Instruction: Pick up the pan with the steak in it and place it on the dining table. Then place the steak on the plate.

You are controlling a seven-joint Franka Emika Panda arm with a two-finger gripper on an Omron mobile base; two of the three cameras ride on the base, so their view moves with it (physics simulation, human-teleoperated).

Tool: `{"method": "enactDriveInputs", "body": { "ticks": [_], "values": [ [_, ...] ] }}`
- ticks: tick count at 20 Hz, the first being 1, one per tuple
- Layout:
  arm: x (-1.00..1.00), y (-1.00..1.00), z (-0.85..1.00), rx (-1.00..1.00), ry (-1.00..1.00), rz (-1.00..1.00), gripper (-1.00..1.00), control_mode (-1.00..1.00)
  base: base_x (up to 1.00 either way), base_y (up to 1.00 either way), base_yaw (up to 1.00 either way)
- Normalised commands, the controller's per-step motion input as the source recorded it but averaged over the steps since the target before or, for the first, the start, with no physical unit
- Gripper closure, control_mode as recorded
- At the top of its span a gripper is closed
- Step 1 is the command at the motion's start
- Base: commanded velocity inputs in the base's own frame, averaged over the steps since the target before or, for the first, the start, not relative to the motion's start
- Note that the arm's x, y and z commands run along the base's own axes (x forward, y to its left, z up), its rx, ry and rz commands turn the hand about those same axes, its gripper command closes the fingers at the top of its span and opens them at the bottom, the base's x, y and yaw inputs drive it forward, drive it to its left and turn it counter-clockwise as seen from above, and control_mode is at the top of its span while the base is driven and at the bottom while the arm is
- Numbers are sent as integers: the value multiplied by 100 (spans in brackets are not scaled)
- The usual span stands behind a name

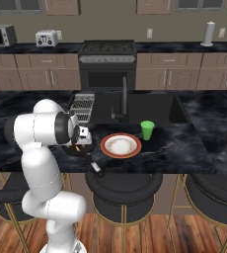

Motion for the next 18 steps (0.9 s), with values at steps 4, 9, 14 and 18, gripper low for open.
{"method": "enactDriveInputs", "body": {
  "ticks": [4, 9, 14, 18],
  "values": [
    [0, 0, -14, 0, 0, 0, -100, -100, 0, 0, 0],
    [0, 0, -14, 0, 0, 0, 100, -100, 0, 0, 0],
    [0, 0, -1, 0, 0, 0, 100, -100, 0, 0, 0],
    [0, 0, 3, 1, 0, 0, 100, -100, 0, 0, 0]
  ]
}}
